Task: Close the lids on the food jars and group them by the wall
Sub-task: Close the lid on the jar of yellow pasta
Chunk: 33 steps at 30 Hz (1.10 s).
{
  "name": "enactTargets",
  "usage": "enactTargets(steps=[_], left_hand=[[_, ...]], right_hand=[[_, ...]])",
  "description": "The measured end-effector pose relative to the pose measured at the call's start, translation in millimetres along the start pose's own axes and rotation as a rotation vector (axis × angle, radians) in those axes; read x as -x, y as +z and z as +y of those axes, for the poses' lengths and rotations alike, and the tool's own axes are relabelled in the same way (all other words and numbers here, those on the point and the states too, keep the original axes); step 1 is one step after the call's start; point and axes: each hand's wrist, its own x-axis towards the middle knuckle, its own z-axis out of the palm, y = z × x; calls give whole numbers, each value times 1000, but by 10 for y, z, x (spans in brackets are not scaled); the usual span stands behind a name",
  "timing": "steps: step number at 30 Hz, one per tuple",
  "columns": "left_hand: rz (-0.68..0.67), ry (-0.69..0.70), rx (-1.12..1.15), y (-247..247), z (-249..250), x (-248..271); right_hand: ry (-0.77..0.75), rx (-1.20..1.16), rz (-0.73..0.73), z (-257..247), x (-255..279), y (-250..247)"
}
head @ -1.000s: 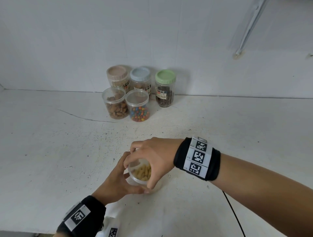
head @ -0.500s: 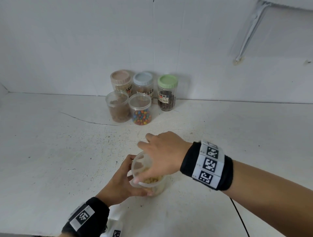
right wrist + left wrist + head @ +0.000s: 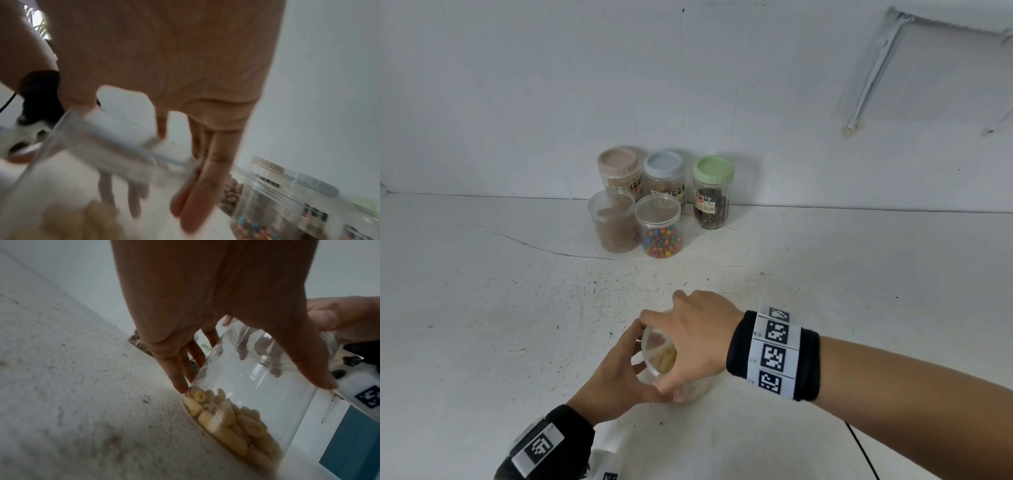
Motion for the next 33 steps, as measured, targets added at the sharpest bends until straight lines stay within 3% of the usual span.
enactTargets(steps=[4, 8, 12, 16, 19, 24, 29, 33], left_hand=[[-62, 13, 22, -58, -22, -34], [-23, 37, -17, -21, -5, -52], [62, 129, -48, 66, -32, -85], [108, 200, -100, 112, -98, -121], [72, 193, -164, 81, -149, -131], [-37, 148, -293, 0, -179, -145], [73, 197, -111, 120, -149, -96], [111, 181, -92, 144, -162, -69]], right_hand=[[-229, 47, -64, 211, 31, 141], [-346, 89, 65, 347, 42, 265], [-314, 69, 211, 241, 5, 378], [-244, -13, 242, 183, 20, 430], [-241, -66, 230, 203, 28, 428], [-402, -5, 214, 309, 0, 445], [-350, -45, 302, 209, -25, 546], [-287, -60, 317, 157, -10, 568]])
